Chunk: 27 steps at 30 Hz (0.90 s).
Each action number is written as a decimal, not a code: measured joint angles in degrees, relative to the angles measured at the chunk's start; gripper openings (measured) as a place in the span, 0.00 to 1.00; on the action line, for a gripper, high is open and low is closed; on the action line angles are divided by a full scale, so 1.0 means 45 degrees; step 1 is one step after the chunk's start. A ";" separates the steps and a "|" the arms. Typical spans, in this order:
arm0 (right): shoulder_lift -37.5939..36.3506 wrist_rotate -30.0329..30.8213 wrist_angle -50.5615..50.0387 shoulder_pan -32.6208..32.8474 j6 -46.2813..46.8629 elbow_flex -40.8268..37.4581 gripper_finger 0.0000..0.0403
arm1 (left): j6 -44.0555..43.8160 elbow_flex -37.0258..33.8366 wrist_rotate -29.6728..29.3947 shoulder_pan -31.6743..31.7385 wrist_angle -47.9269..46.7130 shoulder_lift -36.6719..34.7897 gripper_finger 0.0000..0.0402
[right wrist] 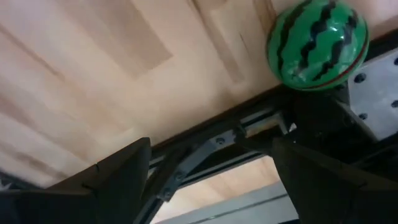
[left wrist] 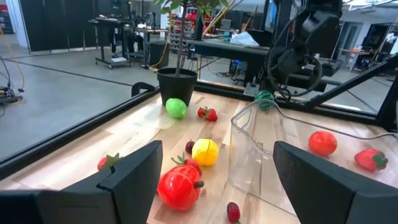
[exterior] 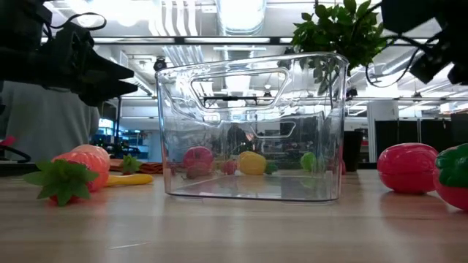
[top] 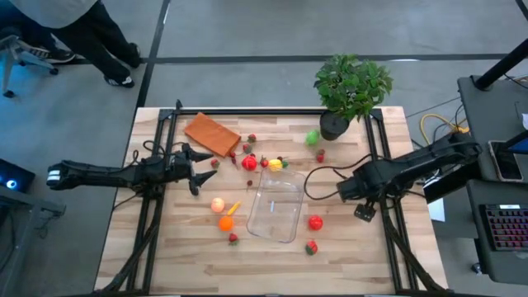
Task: Pick and placing Produce into tupperware
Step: Put the watermelon into the transparent bin
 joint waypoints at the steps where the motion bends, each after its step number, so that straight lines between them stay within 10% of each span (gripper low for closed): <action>1: 0.0095 0.0190 -0.0033 -0.0001 -0.0030 -0.0073 0.81 | 0.0000 0.0000 -0.0002 0.0001 -0.0009 -0.0004 0.73; 16: 0.0782 0.1625 0.0066 -0.0005 -0.1337 0.1486 0.81 | -0.0024 0.0079 0.0000 -0.0001 0.0105 -0.0072 0.73; 22: 0.0593 0.6599 0.0170 0.0012 -0.3810 0.1897 0.81 | -0.0039 0.0101 0.0005 0.0000 0.0103 -0.0079 0.73; 27: 0.0571 0.6825 0.0052 -0.0242 -0.4137 0.1269 0.81 | -0.0039 0.0126 0.0015 -0.0001 0.0128 -0.0082 0.73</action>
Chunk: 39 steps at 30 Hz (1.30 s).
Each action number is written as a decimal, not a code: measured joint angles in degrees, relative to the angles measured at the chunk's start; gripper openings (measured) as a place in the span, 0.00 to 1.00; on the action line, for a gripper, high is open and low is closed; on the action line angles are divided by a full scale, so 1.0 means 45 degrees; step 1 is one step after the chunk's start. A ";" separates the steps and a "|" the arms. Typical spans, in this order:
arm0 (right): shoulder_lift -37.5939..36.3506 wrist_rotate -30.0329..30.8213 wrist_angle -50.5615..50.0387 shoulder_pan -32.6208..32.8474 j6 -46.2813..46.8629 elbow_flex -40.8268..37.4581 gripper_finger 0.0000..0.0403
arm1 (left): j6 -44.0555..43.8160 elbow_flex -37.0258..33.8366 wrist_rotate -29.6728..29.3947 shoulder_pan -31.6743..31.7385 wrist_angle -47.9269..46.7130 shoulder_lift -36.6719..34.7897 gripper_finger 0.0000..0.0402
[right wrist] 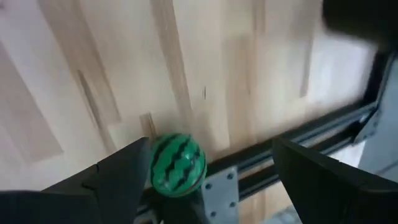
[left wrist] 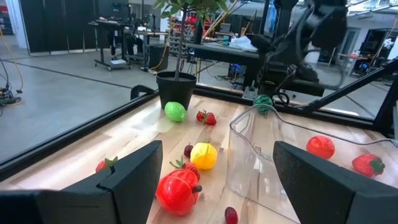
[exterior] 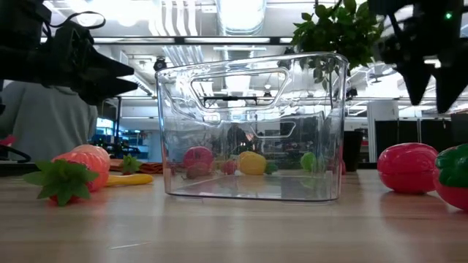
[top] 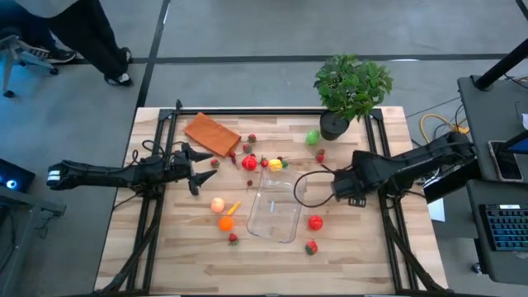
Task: Pick and placing Produce into tupperware
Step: Put the watermelon into the transparent bin
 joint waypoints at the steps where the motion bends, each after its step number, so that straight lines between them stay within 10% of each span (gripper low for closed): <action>1: 0.0000 -0.0268 -0.0018 -0.0086 0.0129 -0.0277 0.81 | -0.0004 0.0000 0.0000 0.0002 0.0012 0.0000 0.73; 7: 0.0283 -0.3454 -0.0050 -0.0759 0.1189 -0.1866 0.81 | -0.0029 0.0022 0.0031 0.0000 0.0021 -0.0003 0.73; 18: 0.0568 -0.3690 -0.0016 -0.1456 0.2706 -0.1698 0.81 | -0.0007 0.0024 0.0053 0.0000 0.0077 -0.0010 0.73; 23: 0.0561 -0.5011 0.0103 -0.1865 0.7278 -0.1294 0.81 | -0.0014 0.0024 0.0073 0.0000 0.0077 -0.0024 0.73; 39: 0.0529 -0.3531 0.0079 -0.1303 2.3586 -0.0375 0.81 | -0.0014 0.0015 0.0102 0.0000 0.0077 -0.0029 0.73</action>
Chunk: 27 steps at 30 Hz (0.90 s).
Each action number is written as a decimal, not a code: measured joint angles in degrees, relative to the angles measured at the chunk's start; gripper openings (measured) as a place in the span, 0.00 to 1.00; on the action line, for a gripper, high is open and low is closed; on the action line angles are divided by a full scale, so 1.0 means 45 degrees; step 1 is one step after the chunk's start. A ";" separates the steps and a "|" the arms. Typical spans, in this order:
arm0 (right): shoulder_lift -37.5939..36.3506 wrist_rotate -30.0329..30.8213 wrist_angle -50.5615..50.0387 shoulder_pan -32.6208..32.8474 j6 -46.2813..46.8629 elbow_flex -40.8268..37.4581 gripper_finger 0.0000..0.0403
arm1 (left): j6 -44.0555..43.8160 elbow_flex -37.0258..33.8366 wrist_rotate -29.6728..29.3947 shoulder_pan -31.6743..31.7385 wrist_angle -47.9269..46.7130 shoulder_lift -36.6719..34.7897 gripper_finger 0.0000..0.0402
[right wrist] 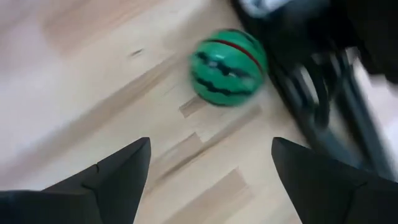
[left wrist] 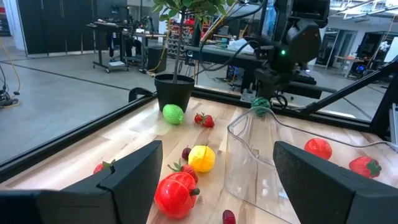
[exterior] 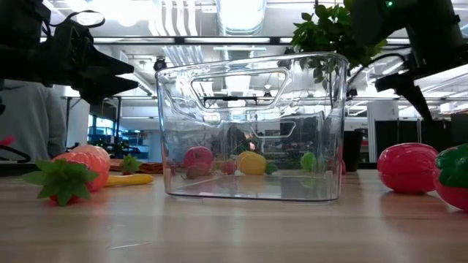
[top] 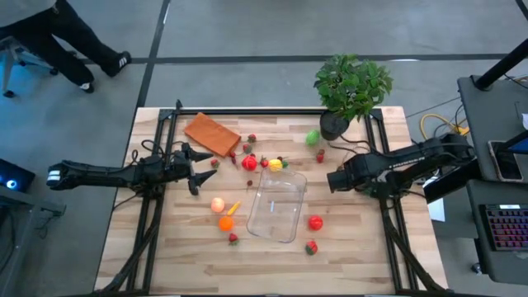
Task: Pick and placing Produce into tupperware
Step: Put the watermelon into the transparent bin
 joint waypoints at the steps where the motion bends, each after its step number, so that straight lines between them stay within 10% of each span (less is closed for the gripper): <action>1: 0.0008 -0.0117 -0.0061 0.0171 0.1348 0.0000 0.81 | 0.0000 0.0000 0.0000 0.0000 0.0000 0.0000 0.73; 5: 0.0348 -0.0667 -0.0328 0.0055 0.3669 -0.0188 0.81 | 0.0010 -0.0017 0.0005 0.0000 0.0000 0.0002 0.73; 27: 0.1362 -0.0540 0.1105 -0.0081 0.1962 -0.0214 0.81 | 0.0027 -0.0063 0.0005 0.0000 -0.0015 0.0095 0.73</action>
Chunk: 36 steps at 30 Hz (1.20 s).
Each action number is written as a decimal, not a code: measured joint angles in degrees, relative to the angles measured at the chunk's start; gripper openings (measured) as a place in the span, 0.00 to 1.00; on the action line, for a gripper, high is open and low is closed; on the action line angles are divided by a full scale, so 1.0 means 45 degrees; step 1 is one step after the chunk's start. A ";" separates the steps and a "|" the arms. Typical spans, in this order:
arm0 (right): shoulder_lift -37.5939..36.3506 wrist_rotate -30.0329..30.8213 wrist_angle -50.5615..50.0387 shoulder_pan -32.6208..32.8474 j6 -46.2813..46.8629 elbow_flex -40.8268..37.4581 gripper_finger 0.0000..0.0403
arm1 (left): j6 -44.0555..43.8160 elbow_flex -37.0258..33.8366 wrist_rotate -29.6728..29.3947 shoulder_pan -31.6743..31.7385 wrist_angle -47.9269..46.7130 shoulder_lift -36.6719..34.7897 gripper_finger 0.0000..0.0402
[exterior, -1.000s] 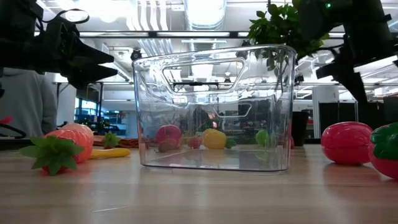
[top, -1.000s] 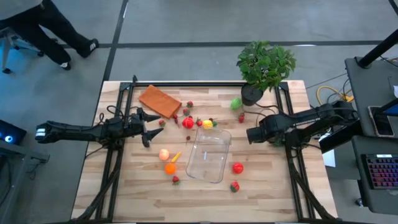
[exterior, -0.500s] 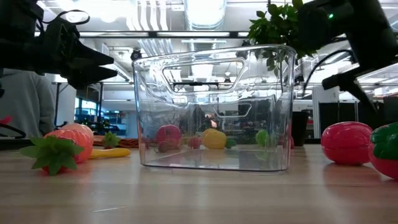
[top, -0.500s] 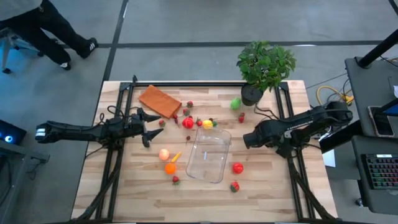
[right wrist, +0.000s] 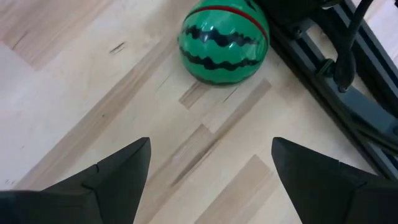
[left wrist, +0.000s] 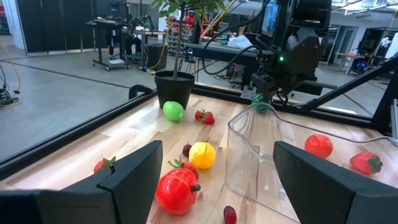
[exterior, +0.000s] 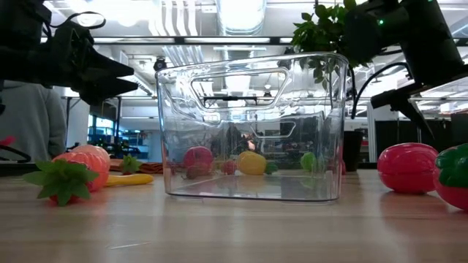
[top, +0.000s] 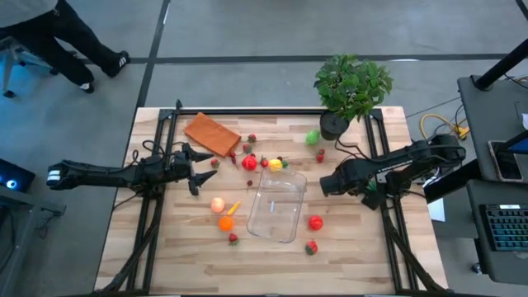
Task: Pick and placing Produce into tupperware
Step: Put the watermelon into the transparent bin
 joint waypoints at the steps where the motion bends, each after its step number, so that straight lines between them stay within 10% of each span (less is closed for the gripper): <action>1: -0.0002 0.0000 0.0007 0.0000 0.0000 0.0000 0.81 | 0.0002 0.0000 0.0000 0.0000 0.0000 -0.0003 0.73; 19: 0.0081 0.1014 0.0132 -0.0044 -0.2852 -0.0064 0.81 | 0.0007 -0.0005 0.0000 0.0001 0.0000 0.0012 0.73; 36: 0.0027 0.0501 0.2726 -0.0015 -1.7661 0.0285 0.81 | 0.0012 -0.0010 0.0000 0.0005 0.0000 0.0090 0.73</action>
